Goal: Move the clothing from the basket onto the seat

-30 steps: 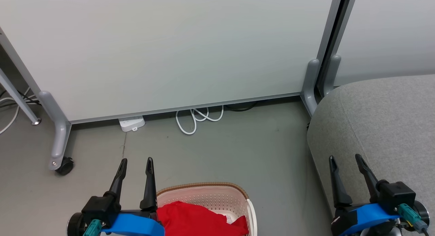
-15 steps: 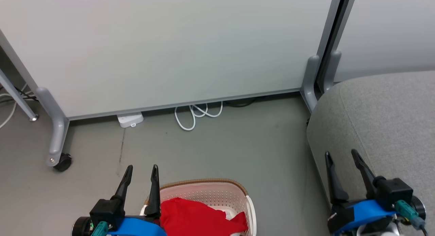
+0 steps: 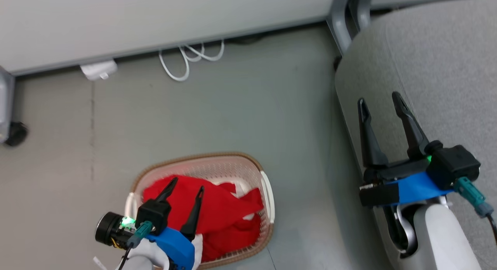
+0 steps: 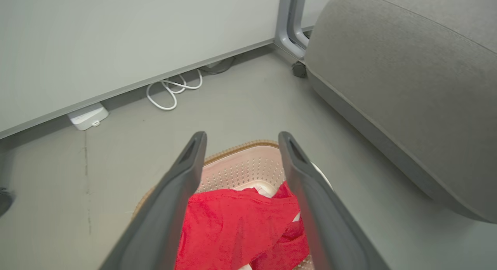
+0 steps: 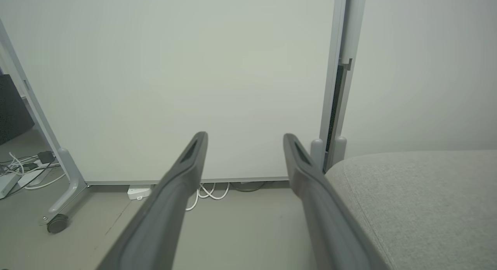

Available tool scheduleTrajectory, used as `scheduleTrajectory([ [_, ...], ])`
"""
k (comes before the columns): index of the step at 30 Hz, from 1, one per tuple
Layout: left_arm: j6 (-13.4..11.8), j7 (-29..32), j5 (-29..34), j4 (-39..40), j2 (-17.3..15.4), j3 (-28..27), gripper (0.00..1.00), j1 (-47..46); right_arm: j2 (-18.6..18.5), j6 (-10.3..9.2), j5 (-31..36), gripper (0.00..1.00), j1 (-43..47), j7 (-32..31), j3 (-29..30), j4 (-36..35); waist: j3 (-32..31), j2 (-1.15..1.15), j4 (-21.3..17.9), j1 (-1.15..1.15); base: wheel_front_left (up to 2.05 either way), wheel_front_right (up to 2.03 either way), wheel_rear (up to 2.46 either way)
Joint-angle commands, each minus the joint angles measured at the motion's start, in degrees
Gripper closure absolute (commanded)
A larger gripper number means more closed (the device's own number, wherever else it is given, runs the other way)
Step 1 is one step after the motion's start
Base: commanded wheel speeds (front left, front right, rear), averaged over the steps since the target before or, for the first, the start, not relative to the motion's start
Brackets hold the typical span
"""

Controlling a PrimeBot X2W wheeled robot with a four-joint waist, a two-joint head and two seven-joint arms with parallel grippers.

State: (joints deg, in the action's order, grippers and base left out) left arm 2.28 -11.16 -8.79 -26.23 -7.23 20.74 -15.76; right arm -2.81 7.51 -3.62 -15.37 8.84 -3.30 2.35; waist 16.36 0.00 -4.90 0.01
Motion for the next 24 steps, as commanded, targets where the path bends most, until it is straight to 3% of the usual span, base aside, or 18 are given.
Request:
scheduleTrajectory([
  [1, 0.68, 0.33, 0.75, -1.49, -0.9, 0.68, 0.0, -1.79, -0.14, -0.04, -0.38, 0.0, -1.73, 0.5, -0.3, -0.13, 7.27, 0.0, -3.99, -0.01, 0.0, 0.0, 0.0],
  [10, 4.7, 2.72, 7.95, -15.5, -3.76, 12.16, 0.0, -11.58, -0.11, -0.04, -3.79, 0.0, -6.26, 3.35, -1.59, 1.64, 17.27, 0.0, -9.7, -0.01, 0.0, 0.0, 0.0],
  [20, 5.02, 3.61, 10.09, -27.07, -5.58, 16.33, 0.0, -19.71, -0.09, -0.04, -7.69, 0.0, -8.79, 5.83, -3.85, 4.52, 24.25, 0.0, -15.16, -0.01, 0.0, 0.0, 0.0],
  [24, 3.75, 4.18, 10.29, -30.5, -6.2, 16.37, 0.0, -21.61, -0.07, -0.04, -9.24, 0.0, -9.88, 6.21, -4.91, 5.32, 26.37, 0.0, -16.54, -0.01, 0.0, 0.0, 0.0],
])
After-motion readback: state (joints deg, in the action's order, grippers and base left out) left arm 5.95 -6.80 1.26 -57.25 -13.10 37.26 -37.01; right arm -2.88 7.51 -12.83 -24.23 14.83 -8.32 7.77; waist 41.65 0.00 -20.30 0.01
